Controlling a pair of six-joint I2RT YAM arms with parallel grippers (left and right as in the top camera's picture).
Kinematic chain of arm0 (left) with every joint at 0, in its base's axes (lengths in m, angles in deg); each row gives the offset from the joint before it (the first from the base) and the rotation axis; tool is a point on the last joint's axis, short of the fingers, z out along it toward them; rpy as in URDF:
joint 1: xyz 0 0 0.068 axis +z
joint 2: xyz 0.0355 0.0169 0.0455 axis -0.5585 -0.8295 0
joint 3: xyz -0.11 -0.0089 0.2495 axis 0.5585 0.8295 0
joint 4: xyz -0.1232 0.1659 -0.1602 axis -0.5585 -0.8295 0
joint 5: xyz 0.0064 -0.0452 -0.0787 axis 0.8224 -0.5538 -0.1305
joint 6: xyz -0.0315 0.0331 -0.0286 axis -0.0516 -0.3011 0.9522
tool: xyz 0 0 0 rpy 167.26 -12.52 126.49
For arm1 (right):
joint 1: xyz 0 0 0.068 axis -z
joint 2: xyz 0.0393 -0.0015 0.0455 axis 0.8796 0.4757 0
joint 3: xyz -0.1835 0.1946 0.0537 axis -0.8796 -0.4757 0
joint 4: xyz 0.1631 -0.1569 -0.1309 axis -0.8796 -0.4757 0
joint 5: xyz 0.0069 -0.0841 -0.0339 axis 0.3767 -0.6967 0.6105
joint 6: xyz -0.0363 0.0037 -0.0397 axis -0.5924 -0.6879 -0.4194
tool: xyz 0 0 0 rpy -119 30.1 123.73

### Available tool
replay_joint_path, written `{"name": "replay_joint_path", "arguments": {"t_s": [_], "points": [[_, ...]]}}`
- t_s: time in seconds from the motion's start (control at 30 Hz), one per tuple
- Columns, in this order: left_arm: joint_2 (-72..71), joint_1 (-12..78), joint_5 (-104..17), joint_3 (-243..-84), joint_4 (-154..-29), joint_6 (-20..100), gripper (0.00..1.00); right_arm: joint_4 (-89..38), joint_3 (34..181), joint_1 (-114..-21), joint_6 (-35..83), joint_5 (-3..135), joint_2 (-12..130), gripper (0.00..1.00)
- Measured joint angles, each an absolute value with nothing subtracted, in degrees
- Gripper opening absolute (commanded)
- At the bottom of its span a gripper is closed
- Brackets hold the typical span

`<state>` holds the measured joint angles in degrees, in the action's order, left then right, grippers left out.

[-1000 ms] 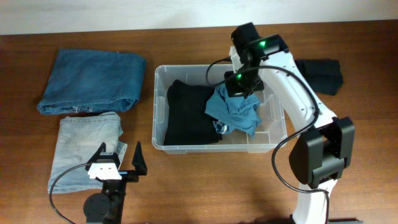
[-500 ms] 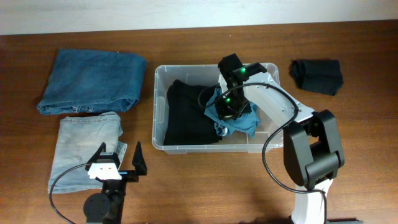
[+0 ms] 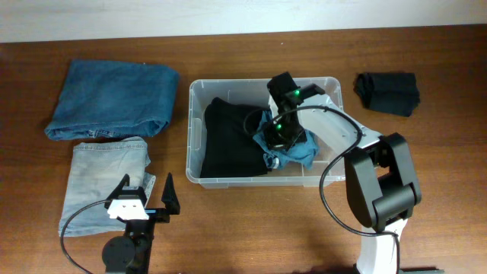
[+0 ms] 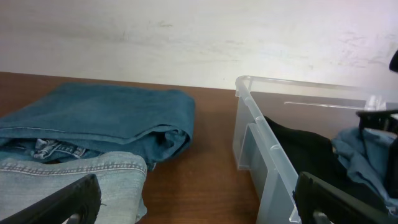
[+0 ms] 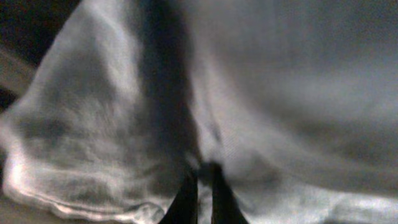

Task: Pack container
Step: 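Lower the denim beside the black shirt and release it, then press the blue denim down inside the container with the right gripper, then lift the right gripper up out of the container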

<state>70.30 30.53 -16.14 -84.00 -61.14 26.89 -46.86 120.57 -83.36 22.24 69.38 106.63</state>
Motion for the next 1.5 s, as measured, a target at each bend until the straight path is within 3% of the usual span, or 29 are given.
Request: {"name": "replay_joint_path", "arguments": {"t_s": [0.3,1.07,1.5], "points": [[70.3,30.53,-16.14,-84.0,-61.16,26.89,0.99,-52.48,136.55,-83.36,22.26,61.31,106.52,0.07],[70.3,30.53,-16.14,-84.0,-61.16,26.92,0.99,-49.66,135.83,-80.69,23.55,54.6,112.64,0.04],[70.3,30.53,-16.14,-84.0,-61.14,26.92,0.99,-57.73,139.96,-80.62,23.75,54.6,110.58,0.04]]}}
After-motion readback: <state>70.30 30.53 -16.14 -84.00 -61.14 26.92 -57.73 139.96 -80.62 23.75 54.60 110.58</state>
